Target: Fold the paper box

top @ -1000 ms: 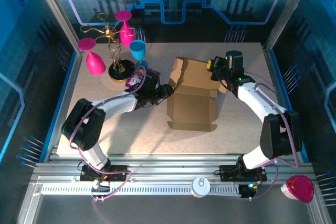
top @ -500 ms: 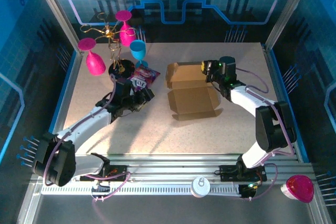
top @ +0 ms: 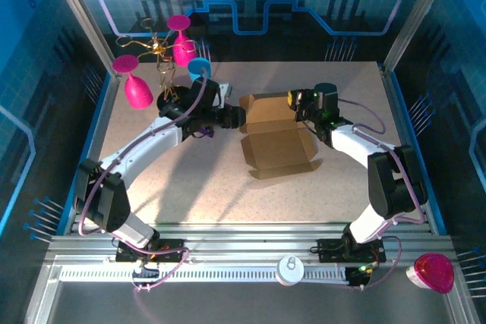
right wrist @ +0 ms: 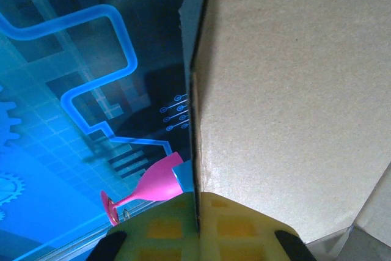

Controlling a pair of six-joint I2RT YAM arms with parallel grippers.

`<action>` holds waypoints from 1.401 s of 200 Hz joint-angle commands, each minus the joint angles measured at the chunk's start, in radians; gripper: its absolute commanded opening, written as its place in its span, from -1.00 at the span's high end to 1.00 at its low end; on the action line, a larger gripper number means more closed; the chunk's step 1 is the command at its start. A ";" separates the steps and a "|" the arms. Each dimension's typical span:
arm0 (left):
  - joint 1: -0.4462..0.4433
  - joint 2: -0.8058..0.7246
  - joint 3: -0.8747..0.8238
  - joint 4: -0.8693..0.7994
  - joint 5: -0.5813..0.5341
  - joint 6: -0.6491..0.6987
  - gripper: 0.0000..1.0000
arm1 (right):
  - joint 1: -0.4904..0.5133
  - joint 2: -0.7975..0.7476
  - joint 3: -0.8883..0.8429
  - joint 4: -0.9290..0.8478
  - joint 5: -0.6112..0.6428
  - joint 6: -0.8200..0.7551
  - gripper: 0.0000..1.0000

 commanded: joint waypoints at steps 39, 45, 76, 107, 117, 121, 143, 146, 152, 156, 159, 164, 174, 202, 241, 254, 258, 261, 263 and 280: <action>0.016 -0.016 -0.050 0.040 -0.015 -0.020 -0.16 | 0.032 -0.003 -0.038 0.081 -0.021 -0.160 1.00; 0.019 -0.035 -0.081 0.061 0.008 -0.028 -0.15 | 0.033 -0.002 -0.054 0.091 -0.028 -0.171 1.00; 0.059 -0.124 -0.222 0.105 0.118 0.001 0.03 | 0.026 0.007 -0.094 0.130 -0.073 -0.195 1.00; 0.091 -0.146 -0.290 0.085 0.147 0.176 0.15 | 0.009 0.023 -0.058 0.095 -0.143 -0.254 1.00; 0.091 -0.140 -0.310 0.105 0.141 0.238 0.16 | 0.003 0.031 -0.049 0.095 -0.164 -0.267 1.00; 0.093 -0.134 -0.313 0.108 0.135 0.256 0.17 | 0.001 0.036 -0.045 0.094 -0.175 -0.270 1.00; 0.097 -0.073 -0.282 0.105 0.129 0.318 0.17 | -0.006 0.050 -0.044 0.097 -0.206 -0.286 1.00; 0.098 -0.065 -0.276 0.107 0.132 0.322 0.17 | -0.007 0.051 -0.045 0.099 -0.211 -0.289 1.00; 0.097 -0.049 -0.268 0.116 0.138 0.325 0.16 | -0.009 0.054 -0.046 0.103 -0.218 -0.294 1.00; 0.097 -0.039 -0.266 0.125 0.147 0.328 0.16 | -0.009 0.054 -0.049 0.105 -0.222 -0.299 1.00; 0.097 -0.034 -0.264 0.135 0.157 0.331 0.15 | -0.008 0.057 -0.051 0.108 -0.224 -0.302 1.00; 0.094 -0.025 -0.265 0.154 0.171 0.334 0.14 | -0.010 0.060 -0.052 0.113 -0.229 -0.307 1.00; 0.087 -0.013 -0.272 0.189 0.192 0.343 0.12 | -0.012 0.069 -0.059 0.136 -0.239 -0.311 1.00; 0.044 0.020 -0.278 0.235 0.203 0.373 0.06 | -0.017 0.090 -0.072 0.195 -0.272 -0.297 1.00; 0.016 0.039 -0.287 0.301 0.186 0.362 0.03 | -0.023 0.100 -0.067 0.211 -0.295 -0.291 1.00; 0.008 0.048 -0.280 0.313 0.194 0.359 0.04 | -0.023 0.107 -0.067 0.215 -0.296 -0.286 1.00; 0.004 0.051 -0.281 0.318 0.194 0.359 0.04 | -0.025 0.108 -0.066 0.218 -0.297 -0.284 1.00; 0.002 0.052 -0.281 0.322 0.194 0.359 0.04 | -0.025 0.110 -0.066 0.219 -0.298 -0.283 1.00; 0.001 0.053 -0.281 0.324 0.195 0.359 0.04 | -0.026 0.110 -0.065 0.221 -0.300 -0.283 1.00; -0.008 0.063 -0.274 0.334 0.193 0.358 0.04 | -0.030 0.122 -0.054 0.221 -0.309 -0.280 1.00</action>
